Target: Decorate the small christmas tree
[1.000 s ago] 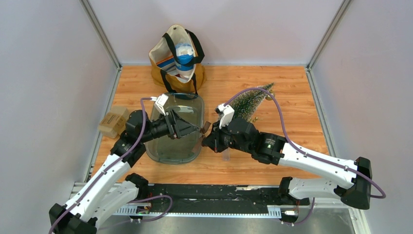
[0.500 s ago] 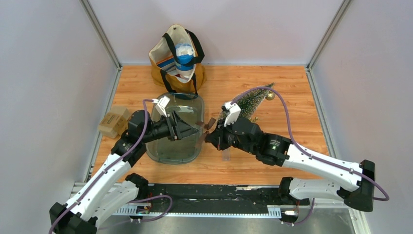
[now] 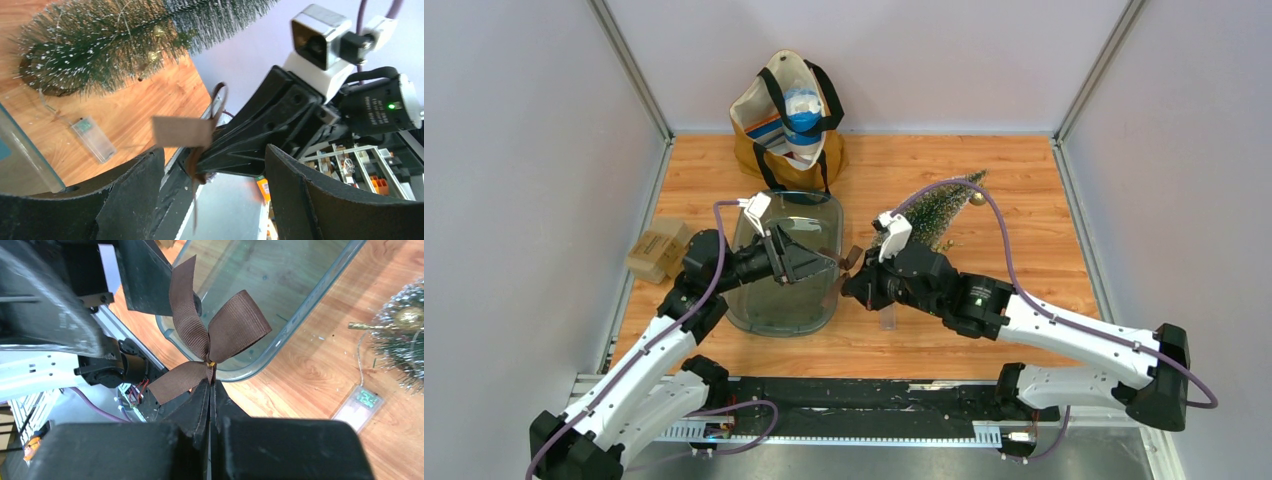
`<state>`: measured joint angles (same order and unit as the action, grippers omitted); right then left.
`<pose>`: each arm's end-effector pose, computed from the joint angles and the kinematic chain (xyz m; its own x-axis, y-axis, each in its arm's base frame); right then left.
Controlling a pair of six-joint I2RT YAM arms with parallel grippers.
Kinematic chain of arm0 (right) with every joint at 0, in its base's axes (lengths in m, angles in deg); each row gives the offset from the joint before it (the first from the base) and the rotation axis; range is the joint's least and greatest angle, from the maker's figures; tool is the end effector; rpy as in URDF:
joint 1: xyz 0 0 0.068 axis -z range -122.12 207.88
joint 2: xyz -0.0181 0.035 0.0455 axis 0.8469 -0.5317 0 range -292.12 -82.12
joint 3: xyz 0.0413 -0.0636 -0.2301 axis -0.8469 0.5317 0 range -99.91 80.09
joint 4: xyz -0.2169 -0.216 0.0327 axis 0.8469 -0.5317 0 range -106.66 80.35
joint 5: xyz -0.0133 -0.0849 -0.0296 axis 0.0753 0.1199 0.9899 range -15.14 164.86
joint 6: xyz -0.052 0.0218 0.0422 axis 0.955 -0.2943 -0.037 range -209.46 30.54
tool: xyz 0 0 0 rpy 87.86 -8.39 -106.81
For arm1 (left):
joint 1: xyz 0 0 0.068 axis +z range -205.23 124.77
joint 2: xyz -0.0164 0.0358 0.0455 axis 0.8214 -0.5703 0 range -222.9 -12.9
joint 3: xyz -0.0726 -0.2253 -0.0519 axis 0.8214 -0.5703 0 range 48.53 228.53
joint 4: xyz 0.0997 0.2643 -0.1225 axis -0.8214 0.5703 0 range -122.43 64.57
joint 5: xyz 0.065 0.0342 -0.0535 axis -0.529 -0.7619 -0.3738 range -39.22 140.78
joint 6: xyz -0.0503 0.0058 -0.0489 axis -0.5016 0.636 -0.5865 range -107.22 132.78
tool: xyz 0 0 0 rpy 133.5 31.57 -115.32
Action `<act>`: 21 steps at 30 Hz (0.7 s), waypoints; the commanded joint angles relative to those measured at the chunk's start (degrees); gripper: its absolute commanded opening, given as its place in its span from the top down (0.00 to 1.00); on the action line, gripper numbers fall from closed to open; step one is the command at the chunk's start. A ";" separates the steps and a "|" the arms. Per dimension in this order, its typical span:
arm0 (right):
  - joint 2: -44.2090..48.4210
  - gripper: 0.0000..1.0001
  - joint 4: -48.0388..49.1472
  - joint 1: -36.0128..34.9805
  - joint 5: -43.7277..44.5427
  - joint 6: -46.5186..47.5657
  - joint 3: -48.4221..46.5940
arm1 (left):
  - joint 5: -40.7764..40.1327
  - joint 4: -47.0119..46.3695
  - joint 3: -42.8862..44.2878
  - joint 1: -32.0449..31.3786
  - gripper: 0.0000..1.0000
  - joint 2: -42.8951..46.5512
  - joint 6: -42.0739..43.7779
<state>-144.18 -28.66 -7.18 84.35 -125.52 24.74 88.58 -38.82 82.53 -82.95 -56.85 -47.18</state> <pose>0.1469 0.2935 0.2872 -0.6375 0.0059 -0.7704 -0.5647 0.6768 0.4724 0.2244 -0.1578 0.2756 -0.8145 -0.3447 -0.4667 0.4076 0.2326 -0.8831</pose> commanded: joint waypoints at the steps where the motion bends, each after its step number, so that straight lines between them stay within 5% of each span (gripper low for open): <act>1: -2.01 0.99 2.30 0.19 -3.87 0.28 -2.83 | 1.93 -6.35 0.54 -0.14 0.19 -0.18 -1.74; 11: -3.77 0.99 2.83 0.19 -7.30 0.90 -3.62 | 2.01 -5.22 0.72 -0.31 0.23 -0.79 -0.42; 21: -3.06 0.98 2.05 0.19 -4.85 1.34 -3.79 | 1.75 -0.37 2.12 -0.57 0.38 -0.27 3.71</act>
<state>-147.77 -28.22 -7.18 78.04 -125.34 23.45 89.76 -39.65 82.55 -83.02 -57.96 -45.85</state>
